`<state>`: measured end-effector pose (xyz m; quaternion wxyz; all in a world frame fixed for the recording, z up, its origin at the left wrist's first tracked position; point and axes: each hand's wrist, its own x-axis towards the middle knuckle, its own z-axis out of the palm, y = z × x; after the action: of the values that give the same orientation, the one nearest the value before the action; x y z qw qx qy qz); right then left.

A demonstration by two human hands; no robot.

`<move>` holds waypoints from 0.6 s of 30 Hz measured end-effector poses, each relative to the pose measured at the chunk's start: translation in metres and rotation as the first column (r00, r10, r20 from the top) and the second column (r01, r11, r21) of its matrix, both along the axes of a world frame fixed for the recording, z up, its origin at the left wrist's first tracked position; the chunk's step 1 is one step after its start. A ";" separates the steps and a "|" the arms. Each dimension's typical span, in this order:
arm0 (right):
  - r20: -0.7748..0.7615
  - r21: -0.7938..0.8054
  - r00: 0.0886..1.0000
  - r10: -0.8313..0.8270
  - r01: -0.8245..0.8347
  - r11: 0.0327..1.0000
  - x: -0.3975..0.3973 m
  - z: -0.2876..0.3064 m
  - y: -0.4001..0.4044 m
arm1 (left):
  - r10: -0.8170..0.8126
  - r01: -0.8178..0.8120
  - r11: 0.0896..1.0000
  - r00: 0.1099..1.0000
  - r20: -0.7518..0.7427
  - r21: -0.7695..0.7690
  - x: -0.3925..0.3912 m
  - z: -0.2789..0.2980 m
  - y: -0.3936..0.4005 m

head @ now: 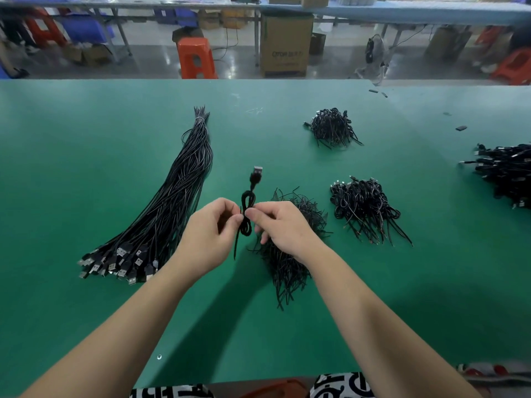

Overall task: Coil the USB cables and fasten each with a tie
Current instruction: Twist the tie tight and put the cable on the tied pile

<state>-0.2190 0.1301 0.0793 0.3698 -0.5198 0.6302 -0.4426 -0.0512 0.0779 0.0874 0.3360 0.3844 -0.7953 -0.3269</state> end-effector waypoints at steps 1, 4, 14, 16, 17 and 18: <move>0.050 0.032 0.999 0.004 -0.006 0.999 0.001 -0.001 0.000 | -0.007 0.018 0.986 0.998 0.065 -0.166 0.000 0.002 0.002; 0.212 0.101 0.977 0.018 -0.040 0.994 0.003 -0.005 0.002 | -0.055 0.208 0.797 0.960 0.275 -0.567 0.002 0.004 0.000; 0.314 0.040 0.919 0.237 -0.262 0.964 -0.004 -0.001 0.010 | -0.079 0.189 0.765 0.977 0.200 -0.616 0.009 0.000 -0.005; 0.308 0.018 0.919 0.246 -0.264 0.964 -0.006 0.001 0.010 | -0.078 0.118 0.827 0.992 0.096 -0.550 0.009 -0.001 -0.004; 0.311 0.010 0.915 0.258 -0.275 0.961 -0.007 0.002 0.010 | -0.072 0.089 0.854 0.996 0.054 -0.513 0.009 -0.001 -0.004; 0.326 0.002 0.904 0.276 -0.293 0.956 -0.008 0.004 0.010 | -0.058 0.059 0.878 0.998 0.017 -0.474 0.008 -0.001 -0.005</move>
<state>-0.2267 0.1403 0.0832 0.5415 -0.5172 0.4895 -0.4468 -0.0427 0.0728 0.0867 0.4089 0.2665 -0.8628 -0.1319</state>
